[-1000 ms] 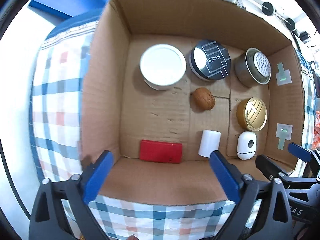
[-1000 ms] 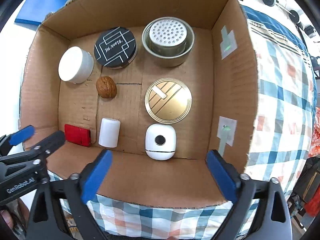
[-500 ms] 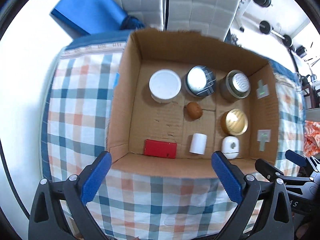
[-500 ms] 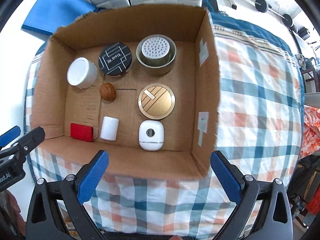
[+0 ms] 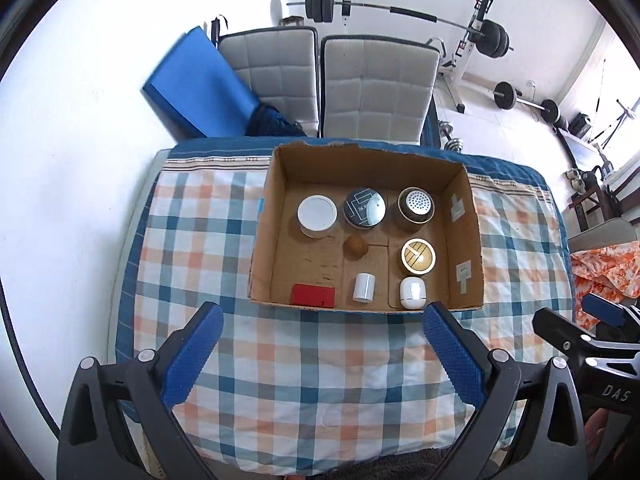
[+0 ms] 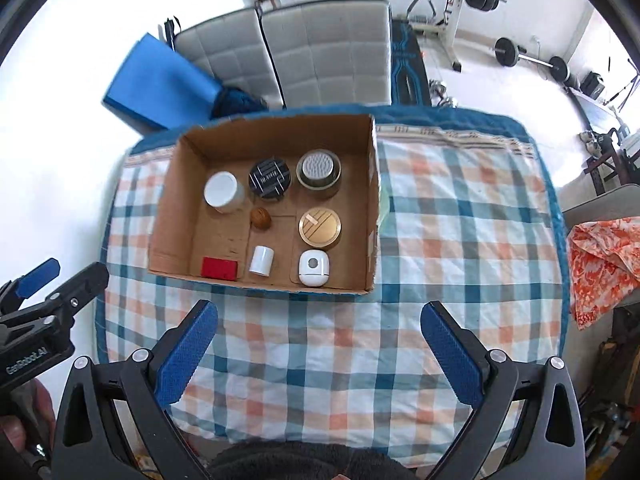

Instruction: Organize rigid objects

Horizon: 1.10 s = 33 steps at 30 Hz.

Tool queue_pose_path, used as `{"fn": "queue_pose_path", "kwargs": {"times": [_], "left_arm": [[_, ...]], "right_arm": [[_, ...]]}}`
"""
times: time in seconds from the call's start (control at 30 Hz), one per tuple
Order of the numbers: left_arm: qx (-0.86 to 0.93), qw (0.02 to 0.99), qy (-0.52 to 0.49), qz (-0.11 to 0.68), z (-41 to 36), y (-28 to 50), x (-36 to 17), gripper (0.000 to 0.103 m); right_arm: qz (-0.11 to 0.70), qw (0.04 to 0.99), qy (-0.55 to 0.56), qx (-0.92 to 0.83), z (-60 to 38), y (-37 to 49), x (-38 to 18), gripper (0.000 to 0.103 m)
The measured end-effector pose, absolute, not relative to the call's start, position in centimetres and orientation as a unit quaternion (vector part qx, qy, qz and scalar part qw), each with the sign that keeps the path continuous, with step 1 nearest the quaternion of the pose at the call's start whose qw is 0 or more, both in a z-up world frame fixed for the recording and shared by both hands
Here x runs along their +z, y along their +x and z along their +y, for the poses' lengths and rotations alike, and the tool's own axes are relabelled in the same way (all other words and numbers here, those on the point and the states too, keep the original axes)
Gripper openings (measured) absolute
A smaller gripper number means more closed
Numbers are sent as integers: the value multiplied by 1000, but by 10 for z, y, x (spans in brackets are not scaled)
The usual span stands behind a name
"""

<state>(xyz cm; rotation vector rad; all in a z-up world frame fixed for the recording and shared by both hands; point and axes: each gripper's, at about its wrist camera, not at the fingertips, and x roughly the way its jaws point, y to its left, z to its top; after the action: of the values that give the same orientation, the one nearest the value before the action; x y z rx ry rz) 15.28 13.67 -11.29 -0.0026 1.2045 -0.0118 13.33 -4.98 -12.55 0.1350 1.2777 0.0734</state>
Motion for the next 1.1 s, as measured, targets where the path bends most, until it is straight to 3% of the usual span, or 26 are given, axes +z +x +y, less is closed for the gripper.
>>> {"fn": "queue_pose_path", "kwargs": {"times": [0.47,1.1], "left_arm": [[-15,846,3,532,126,100,-54,103],[-20,852,4,523,115,80,-43,102]], "right_arm": [[538,842,42,25,-56,70,-47,103],[509,860,27,3,-60,46,-18,103]]}}
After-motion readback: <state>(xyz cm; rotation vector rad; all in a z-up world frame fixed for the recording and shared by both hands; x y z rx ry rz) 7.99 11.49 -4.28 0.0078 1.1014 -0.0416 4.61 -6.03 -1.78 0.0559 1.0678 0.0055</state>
